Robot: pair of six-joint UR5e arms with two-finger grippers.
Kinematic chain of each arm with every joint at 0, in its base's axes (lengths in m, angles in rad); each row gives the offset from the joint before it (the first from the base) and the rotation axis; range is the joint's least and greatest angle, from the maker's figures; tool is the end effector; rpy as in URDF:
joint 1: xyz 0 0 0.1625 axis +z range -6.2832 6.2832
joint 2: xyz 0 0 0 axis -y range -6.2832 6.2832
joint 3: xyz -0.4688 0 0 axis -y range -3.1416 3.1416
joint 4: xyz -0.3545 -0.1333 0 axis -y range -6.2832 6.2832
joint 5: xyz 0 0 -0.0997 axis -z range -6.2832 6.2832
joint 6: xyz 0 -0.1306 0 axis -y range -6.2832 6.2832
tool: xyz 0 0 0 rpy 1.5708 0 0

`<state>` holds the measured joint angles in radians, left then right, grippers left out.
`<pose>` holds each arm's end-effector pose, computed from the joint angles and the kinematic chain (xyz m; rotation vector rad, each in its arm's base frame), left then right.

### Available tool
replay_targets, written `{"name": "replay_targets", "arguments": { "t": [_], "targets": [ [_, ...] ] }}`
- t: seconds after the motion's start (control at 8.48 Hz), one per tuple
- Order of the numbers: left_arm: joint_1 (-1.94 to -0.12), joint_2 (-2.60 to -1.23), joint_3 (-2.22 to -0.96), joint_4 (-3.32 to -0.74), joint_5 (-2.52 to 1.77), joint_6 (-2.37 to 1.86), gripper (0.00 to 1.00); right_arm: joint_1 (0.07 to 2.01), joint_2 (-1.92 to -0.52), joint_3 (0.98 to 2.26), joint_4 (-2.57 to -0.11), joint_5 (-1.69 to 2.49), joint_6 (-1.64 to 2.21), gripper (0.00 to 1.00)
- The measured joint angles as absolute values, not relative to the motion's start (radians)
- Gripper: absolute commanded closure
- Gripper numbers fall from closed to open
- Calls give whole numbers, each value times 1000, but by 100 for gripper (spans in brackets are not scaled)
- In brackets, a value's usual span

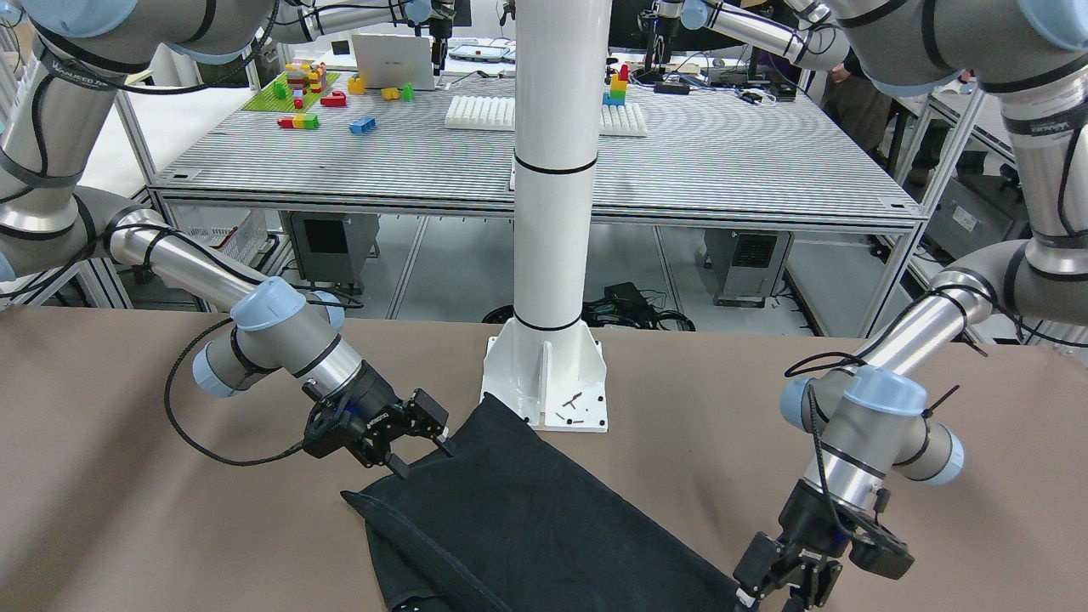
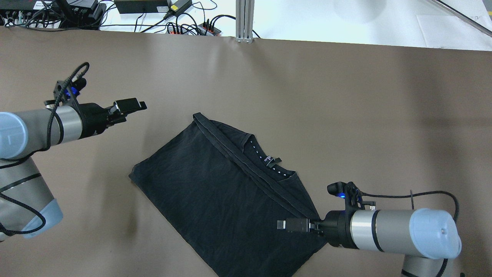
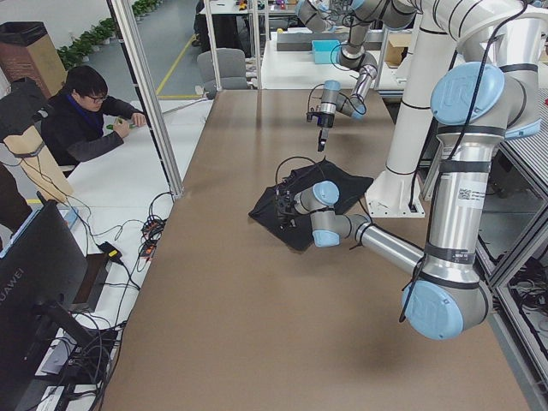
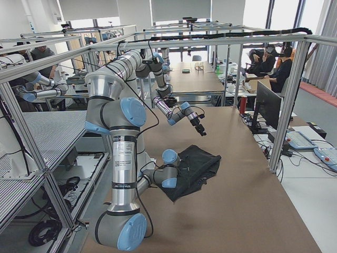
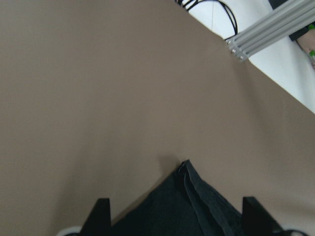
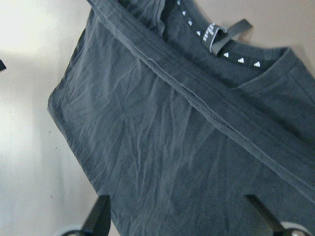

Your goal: Fold clothes

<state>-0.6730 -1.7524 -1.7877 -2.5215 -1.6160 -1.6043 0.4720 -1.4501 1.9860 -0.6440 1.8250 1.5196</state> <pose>0.3589 -0.4490 0.4174 0.3942 1.3138 -0.5640 -0.3976 -0.3157 0.3614 0.1760 -1.4575 0.1566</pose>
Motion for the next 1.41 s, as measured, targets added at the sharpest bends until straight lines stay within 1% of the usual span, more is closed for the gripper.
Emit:
{"name": "replay_targets", "arguments": {
  "t": [0.47, 0.71, 1.06, 1.18, 1.3, 1.41],
  "targets": [
    [-597, -1674, -1778, -2494, -1595, -1615, 6, 519, -1410, 1985, -718, 1791, 1520, 6],
    [-562, -1670, -1767, -2493, -1589, -1615, 6, 532, -1410, 1984, -722, 1785, 1520, 6],
    [-524, -1680, -1714, -2512, -1572, -1602, 6, 543, -1411, 1972, -722, 1784, 1520, 6],
    [-521, -1681, -1707, -2516, -1571, -1599, 7, 544, -1411, 1969, -722, 1784, 1520, 6],
    [-520, -1682, -1704, -2517, -1570, -1598, 11, 544, -1411, 1968, -722, 1783, 1520, 6],
    [-518, -1683, -1702, -2517, -1570, -1597, 31, 543, -1411, 1967, -723, 1783, 1520, 6]
  ]
}}
